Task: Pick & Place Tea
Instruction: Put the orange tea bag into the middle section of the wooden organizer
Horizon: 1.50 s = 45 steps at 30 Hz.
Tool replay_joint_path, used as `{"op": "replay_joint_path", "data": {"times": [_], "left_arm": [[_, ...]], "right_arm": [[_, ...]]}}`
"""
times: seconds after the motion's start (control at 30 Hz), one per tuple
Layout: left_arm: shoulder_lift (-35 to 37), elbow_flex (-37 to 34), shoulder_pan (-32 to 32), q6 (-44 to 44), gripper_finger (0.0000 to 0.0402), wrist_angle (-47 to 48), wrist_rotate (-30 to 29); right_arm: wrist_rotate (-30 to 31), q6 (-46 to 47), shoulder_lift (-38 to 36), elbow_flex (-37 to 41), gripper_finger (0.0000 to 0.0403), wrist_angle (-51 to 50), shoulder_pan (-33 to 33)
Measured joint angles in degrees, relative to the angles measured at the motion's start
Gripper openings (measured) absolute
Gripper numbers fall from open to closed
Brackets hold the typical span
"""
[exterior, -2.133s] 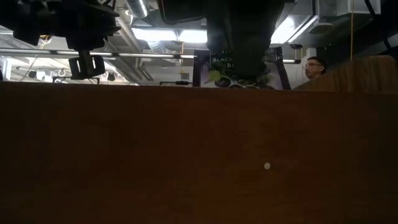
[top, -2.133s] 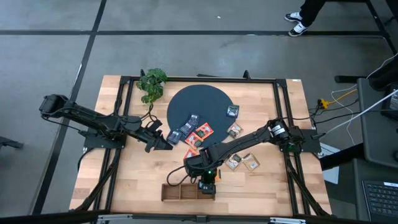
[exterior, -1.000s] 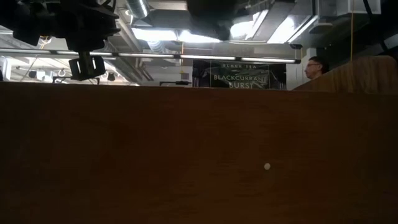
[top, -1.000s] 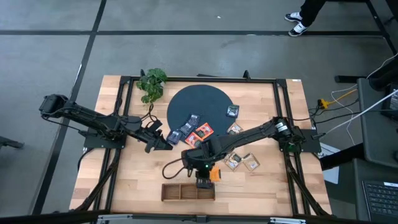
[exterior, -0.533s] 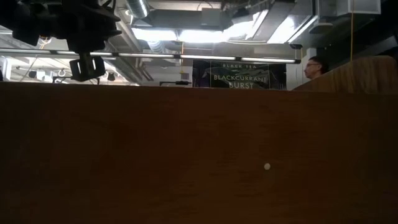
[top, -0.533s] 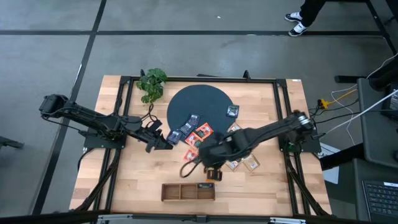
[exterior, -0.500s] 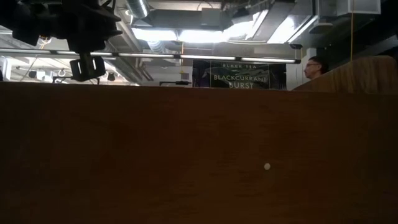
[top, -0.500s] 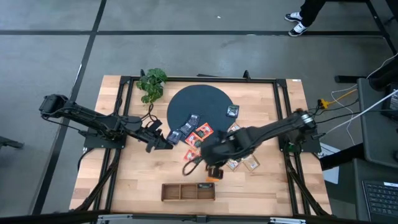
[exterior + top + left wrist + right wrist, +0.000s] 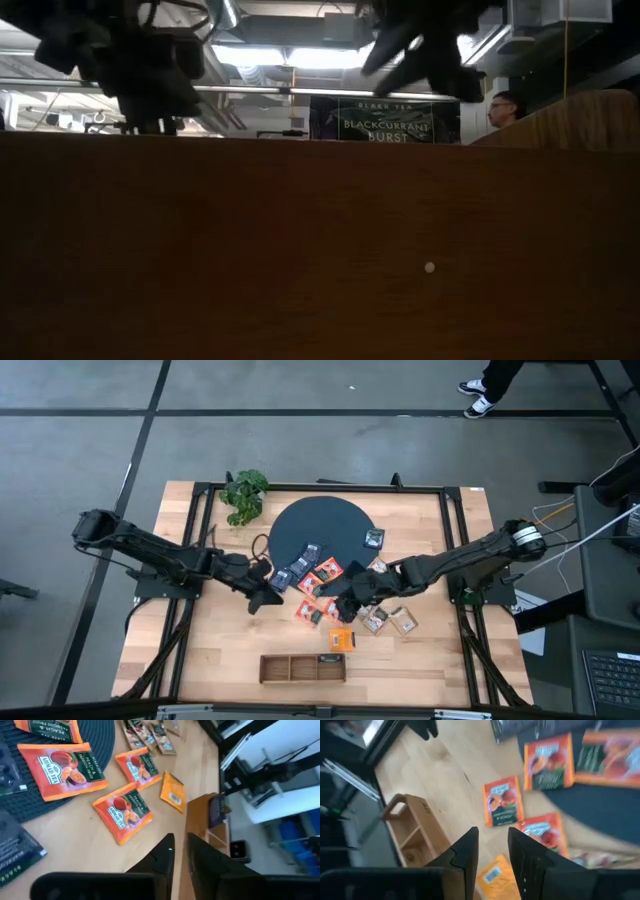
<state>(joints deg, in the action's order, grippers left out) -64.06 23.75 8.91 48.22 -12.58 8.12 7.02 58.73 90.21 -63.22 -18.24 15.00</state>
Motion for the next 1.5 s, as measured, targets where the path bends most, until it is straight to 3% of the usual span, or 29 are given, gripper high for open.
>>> {"op": "replay_joint_path", "data": {"times": [0.23, 0.53, 0.93, 1.17, 1.5], "left_arm": [[-8.2, 4.1, 0.0, -2.7, 0.0011, -0.5, 0.0], [-21.2, 9.4, 0.1, -3.7, 0.0002, -0.5, 0.6], [-33.0, 11.8, 1.3, 2.0, 0.0003, -0.7, 4.1], [-35.0, 12.0, 2.0, 4.8, 0.0003, -3.3, 1.9], [-29.4, 11.8, 2.7, 0.6, 0.0003, -3.8, 1.6]], "right_arm": [[-2.6, 8.8, 0.3, 9.3, 0.0108, 14.7, -2.1], [-2.8, 13.5, 2.3, 9.3, 0.0108, 16.1, -3.5], [-11.9, 17.8, 9.2, 8.7, 0.0108, 18.9, -3.8], [-12.3, 17.6, 9.9, 8.7, 0.0108, 18.9, -4.5], [-13.7, 16.0, 9.9, 8.7, 0.0108, 18.9, -5.1]]}}
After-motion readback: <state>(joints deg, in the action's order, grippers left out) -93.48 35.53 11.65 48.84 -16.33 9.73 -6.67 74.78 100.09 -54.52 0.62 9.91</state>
